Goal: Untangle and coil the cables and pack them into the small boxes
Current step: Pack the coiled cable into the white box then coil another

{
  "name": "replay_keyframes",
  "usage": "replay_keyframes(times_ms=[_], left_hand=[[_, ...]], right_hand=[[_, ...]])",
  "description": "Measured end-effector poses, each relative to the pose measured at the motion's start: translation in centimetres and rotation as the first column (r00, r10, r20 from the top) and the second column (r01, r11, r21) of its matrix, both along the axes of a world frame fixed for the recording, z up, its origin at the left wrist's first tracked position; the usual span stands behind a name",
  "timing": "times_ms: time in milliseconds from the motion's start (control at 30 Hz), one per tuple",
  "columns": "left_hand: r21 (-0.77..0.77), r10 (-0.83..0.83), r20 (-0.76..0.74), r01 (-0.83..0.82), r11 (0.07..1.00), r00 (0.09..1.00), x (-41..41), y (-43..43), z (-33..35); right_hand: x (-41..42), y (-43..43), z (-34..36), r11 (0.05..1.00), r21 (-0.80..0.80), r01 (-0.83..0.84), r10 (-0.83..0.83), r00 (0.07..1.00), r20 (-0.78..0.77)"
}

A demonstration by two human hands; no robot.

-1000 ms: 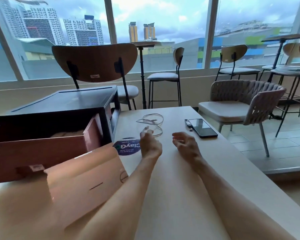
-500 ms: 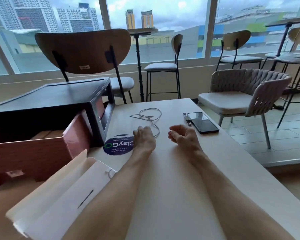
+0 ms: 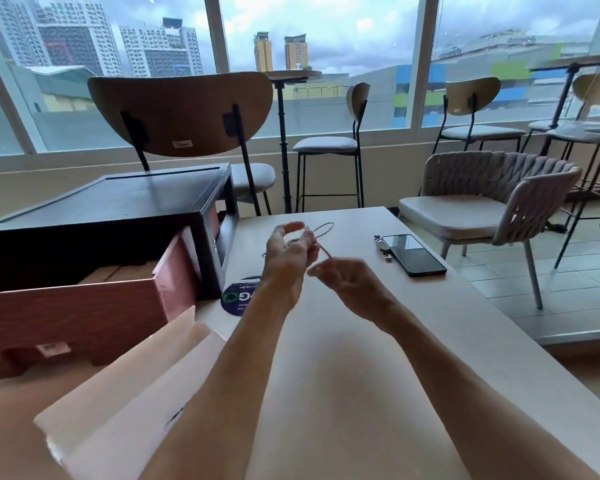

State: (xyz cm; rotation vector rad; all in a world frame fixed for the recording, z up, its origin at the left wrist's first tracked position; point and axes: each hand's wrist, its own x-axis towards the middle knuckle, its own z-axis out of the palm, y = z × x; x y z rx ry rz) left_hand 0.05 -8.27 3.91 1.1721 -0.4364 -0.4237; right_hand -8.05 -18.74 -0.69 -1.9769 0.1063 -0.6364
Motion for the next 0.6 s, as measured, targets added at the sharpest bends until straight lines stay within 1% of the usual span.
replay_keyframes(times_ms=[33,100,167,200,233,300,367,433,500,533,600], left_hand=[[-0.048,0.008,-0.022,-0.009,0.999,1.0,0.1,0.4,0.7],[-0.088,0.033,-0.033,-0.035,0.995,0.999,0.3,1.0,1.5],[-0.071,0.035,-0.017,-0.036,0.997,0.999,0.2,1.7,1.9],[-0.034,0.03,0.016,-0.029,0.999,0.999,0.0,2.1,2.0],[0.026,0.023,0.073,-0.025,0.999,0.997,-0.1,2.5,2.0],[0.156,-0.005,0.233,-0.032,0.987,0.973,-0.3,3.1,1.7],[0.24,-0.022,0.407,-0.083,0.967,0.913,-0.6,3.7,2.0],[0.26,-0.015,0.537,-0.149,0.954,0.844,-0.7,4.3,2.7],[0.245,0.002,0.633,-0.203,0.948,0.774,-0.7,4.8,3.8],[0.229,0.006,0.666,-0.212,0.95,0.746,-0.6,5.1,4.4],[0.197,0.001,0.692,-0.19,0.962,0.722,-0.4,5.6,5.7]], right_hand=[[-0.2,0.4,0.5,0.998,0.066,-0.015,0.013,0.999,0.029],[-0.6,0.8,1.7,0.98,0.192,-0.041,0.028,0.997,0.071],[-1.2,1.4,2.8,0.966,0.251,-0.061,0.046,0.997,0.065],[-1.4,1.9,3.3,0.955,0.285,-0.088,0.074,0.995,0.06],[-1.7,2.3,3.8,0.937,0.326,-0.121,0.108,0.992,0.058],[-2.4,3.3,5.0,0.896,0.402,-0.188,0.171,0.982,0.078],[-3.0,3.8,6.4,0.839,0.472,-0.272,0.242,0.962,0.125],[-3.7,4.1,7.9,0.775,0.522,-0.357,0.327,0.933,0.153],[-4.3,4.3,9.4,0.715,0.565,-0.411,0.385,0.907,0.173],[-4.4,4.3,10.1,0.671,0.602,-0.434,0.396,0.895,0.205],[-4.6,4.0,11.4,0.537,0.69,-0.486,0.409,0.865,0.291]])
